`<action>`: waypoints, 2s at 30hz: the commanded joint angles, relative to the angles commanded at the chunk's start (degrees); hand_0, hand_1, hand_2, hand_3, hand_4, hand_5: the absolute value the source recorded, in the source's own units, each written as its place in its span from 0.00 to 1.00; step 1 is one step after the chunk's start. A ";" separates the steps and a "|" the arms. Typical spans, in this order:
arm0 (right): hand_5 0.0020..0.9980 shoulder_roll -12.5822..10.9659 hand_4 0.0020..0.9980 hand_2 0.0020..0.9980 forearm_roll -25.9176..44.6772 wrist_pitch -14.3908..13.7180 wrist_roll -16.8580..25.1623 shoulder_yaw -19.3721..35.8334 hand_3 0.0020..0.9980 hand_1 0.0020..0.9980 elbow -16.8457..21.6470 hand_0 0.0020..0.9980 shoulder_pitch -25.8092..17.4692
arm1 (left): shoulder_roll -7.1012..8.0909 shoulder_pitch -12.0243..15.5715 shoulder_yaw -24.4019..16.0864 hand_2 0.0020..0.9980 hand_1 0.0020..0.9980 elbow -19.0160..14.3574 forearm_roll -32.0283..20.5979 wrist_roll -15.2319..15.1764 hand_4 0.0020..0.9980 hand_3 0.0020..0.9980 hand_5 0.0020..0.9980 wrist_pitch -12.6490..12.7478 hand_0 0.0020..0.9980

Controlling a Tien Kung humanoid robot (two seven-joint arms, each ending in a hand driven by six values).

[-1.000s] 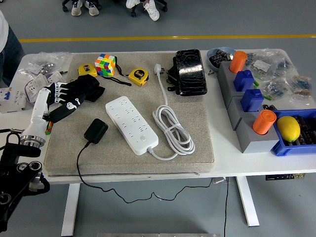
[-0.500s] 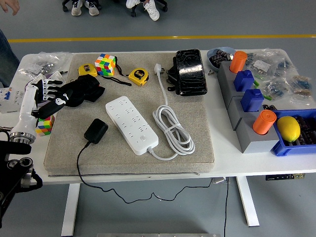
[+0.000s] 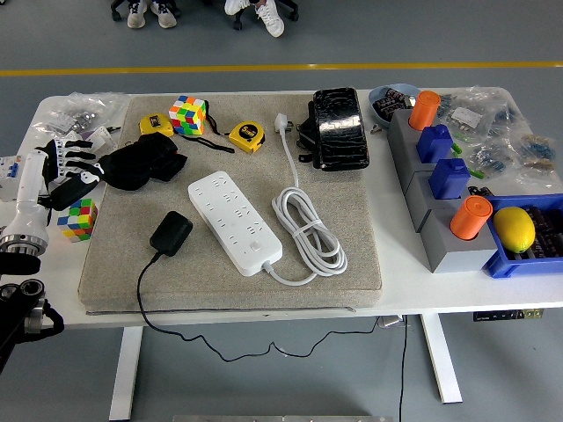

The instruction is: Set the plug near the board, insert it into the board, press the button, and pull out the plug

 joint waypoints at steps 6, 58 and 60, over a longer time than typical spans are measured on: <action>0.35 -0.42 0.81 0.52 -0.59 0.00 -0.17 0.36 0.50 0.57 0.14 0.55 -0.47 | 0.39 1.04 -1.20 0.50 0.46 -1.31 0.36 0.37 0.85 0.55 0.33 -1.26 0.33; 0.36 0.92 0.82 0.53 -1.74 0.02 0.07 5.71 0.50 0.57 -0.13 0.55 -2.23 | -0.63 0.60 2.97 0.50 0.46 -2.84 -0.92 0.88 0.85 0.55 0.33 -1.73 0.33; 0.36 0.72 0.82 0.53 -1.92 -0.03 0.11 6.01 0.50 0.58 -0.10 0.55 -2.07 | -0.93 0.35 3.09 0.50 0.46 -2.53 -0.95 0.96 0.85 0.55 0.33 -1.84 0.33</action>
